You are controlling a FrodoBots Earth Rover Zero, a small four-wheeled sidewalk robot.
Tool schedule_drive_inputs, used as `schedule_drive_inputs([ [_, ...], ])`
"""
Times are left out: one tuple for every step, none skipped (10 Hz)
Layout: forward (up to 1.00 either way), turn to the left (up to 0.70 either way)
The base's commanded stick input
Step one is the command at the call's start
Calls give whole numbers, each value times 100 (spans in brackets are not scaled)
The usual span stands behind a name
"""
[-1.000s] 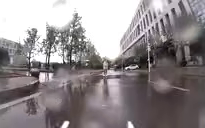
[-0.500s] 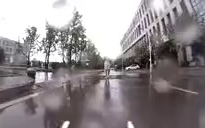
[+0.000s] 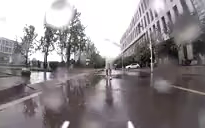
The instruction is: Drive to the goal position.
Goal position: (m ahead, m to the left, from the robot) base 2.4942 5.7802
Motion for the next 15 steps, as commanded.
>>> schedule_drive_inputs([
  [70, 3],
  [70, 10],
  [70, 14],
  [70, 14],
  [70, 14],
  [70, 14],
  [70, 14],
  [70, 14],
  [70, 14],
  [70, 14],
  [70, 14],
  [70, 14],
  [70, 14],
  [70, 14],
  [70, 14],
])
